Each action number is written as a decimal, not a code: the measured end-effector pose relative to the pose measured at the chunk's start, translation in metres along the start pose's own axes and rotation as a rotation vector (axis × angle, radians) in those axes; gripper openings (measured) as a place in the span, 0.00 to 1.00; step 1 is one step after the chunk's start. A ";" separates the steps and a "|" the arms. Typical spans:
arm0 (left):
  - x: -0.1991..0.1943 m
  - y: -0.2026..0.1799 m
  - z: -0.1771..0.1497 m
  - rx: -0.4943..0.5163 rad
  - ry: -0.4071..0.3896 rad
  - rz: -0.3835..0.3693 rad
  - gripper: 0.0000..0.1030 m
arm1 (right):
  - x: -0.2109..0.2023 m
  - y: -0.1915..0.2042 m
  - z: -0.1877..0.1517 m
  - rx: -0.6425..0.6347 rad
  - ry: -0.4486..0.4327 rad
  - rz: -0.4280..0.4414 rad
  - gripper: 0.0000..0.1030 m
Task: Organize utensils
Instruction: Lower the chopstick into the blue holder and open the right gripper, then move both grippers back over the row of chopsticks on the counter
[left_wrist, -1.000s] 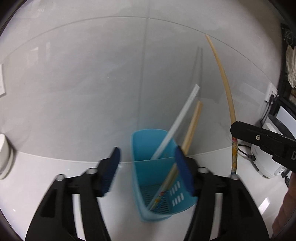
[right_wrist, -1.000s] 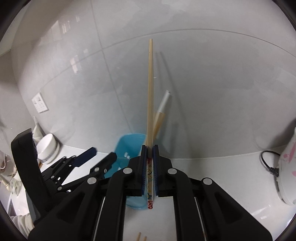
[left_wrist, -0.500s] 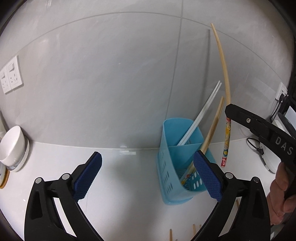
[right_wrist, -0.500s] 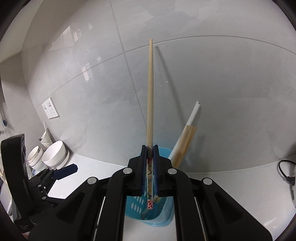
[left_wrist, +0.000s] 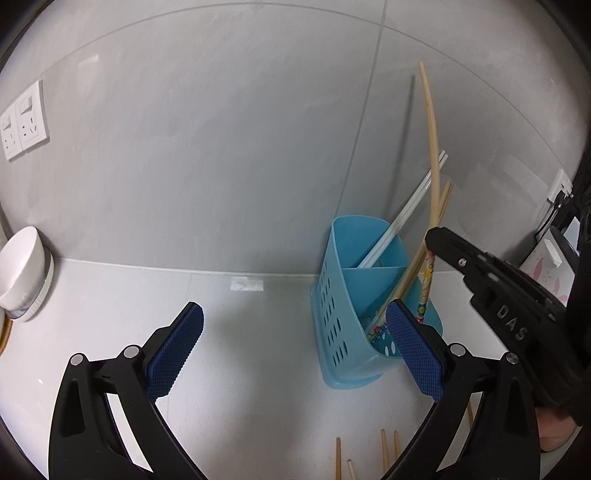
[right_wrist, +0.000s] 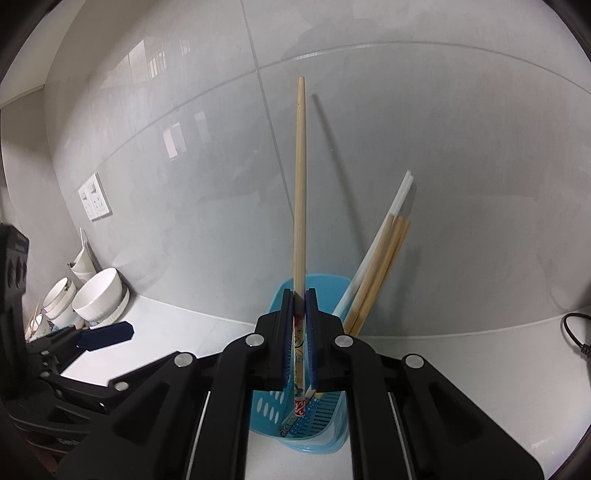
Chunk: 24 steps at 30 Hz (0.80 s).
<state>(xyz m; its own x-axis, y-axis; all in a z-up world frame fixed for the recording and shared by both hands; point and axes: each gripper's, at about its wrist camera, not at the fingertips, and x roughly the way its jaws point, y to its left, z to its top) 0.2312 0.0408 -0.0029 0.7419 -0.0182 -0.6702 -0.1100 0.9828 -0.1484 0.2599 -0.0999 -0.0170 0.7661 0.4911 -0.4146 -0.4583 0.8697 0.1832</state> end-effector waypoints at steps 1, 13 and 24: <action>0.000 0.001 0.000 -0.001 0.001 0.002 0.94 | 0.001 0.001 -0.002 -0.004 0.000 -0.004 0.06; 0.003 0.006 -0.003 -0.004 0.015 0.009 0.94 | 0.019 0.004 -0.023 -0.033 0.053 -0.045 0.07; 0.000 0.007 -0.004 -0.020 0.010 0.012 0.94 | -0.011 0.001 0.000 -0.034 0.084 -0.079 0.43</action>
<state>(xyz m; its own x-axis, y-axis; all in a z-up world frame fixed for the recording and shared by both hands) 0.2279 0.0473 -0.0065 0.7336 -0.0080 -0.6795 -0.1327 0.9790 -0.1548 0.2510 -0.1042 -0.0127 0.7607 0.4144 -0.4997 -0.4143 0.9025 0.1177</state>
